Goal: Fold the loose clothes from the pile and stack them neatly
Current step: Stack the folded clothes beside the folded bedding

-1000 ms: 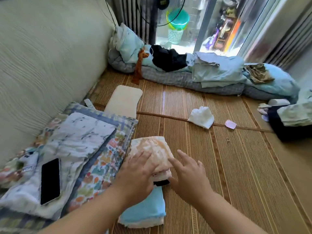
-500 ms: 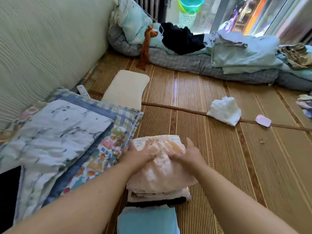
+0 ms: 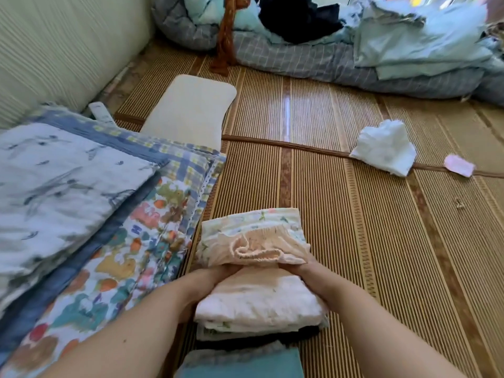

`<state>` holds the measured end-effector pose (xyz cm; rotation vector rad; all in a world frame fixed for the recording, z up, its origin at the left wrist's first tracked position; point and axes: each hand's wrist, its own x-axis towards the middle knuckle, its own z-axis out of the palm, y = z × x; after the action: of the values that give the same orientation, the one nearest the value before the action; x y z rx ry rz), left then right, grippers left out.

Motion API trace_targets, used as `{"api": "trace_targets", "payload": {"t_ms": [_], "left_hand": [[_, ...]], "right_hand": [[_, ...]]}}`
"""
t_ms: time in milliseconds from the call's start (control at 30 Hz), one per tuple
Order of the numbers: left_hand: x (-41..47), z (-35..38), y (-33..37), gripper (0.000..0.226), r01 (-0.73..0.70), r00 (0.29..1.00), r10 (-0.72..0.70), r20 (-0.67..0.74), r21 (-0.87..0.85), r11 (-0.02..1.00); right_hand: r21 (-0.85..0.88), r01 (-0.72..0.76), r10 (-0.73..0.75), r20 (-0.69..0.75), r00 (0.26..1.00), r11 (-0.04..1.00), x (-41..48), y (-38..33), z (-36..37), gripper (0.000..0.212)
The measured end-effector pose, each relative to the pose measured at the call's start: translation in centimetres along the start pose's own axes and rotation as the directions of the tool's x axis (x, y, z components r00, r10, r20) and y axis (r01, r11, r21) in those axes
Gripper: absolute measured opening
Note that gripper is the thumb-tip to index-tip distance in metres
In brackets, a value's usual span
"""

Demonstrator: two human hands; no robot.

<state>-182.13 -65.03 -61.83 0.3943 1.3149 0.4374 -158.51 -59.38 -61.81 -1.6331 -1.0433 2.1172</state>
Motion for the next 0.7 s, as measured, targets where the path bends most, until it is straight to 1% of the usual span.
{"api": "trace_targets", "payload": {"t_ms": [100,167,200,267,367,433,567,633,700], "left_hand": [[0.5,-0.7,-0.5,0.079,0.009,1.0,-0.009,-0.013,0.0,1.0],[0.7,-1.1,-0.9,0.07,0.031,0.999,-0.03,0.037,-0.028,0.999],[0.8,-1.3,-1.0,0.065,0.039,0.998,-0.036,0.058,-0.054,0.998],[0.9,-1.4,-1.1,0.063,0.035,0.998,-0.031,0.062,-0.078,0.996],[0.9,-1.1,-1.3,0.069,0.038,0.998,-0.032,0.06,-0.106,0.994],[0.7,-1.0,-1.3,0.067,0.035,0.997,-0.026,0.074,-0.126,0.991],[0.8,-0.9,-1.7,0.057,-0.033,0.998,0.043,0.047,-0.191,0.981],[0.9,-0.9,-1.5,0.05,-0.074,0.996,0.082,0.024,-0.242,0.968],[0.8,-0.6,-1.0,0.043,-0.119,0.992,0.123,-0.004,-0.271,0.955]], "right_hand": [[0.021,0.005,-0.005,0.007,1.0,1.0,0.3,0.3,-0.2,0.085],[0.035,-0.005,0.002,0.094,0.996,0.999,0.4,0.5,-0.6,0.075],[0.042,-0.03,0.024,0.15,0.988,0.999,0.3,0.5,-0.5,0.069],[0.043,-0.092,0.081,0.205,0.975,0.995,0.2,0.6,-0.6,0.068],[0.032,-0.193,0.182,0.214,0.96,0.981,0.4,1.1,-1.0,0.067],[0.023,-0.216,0.205,0.219,0.954,0.976,0.2,1.4,-1.0,0.069],[0.073,-0.123,0.103,0.231,0.967,0.99,0.0,1.5,-0.3,0.084],[0.173,-0.088,0.043,0.246,0.968,0.981,-0.3,1.5,0.3,0.082],[0.237,-0.046,-0.009,0.227,0.974,0.97,-0.8,1.1,0.7,0.077]]}}
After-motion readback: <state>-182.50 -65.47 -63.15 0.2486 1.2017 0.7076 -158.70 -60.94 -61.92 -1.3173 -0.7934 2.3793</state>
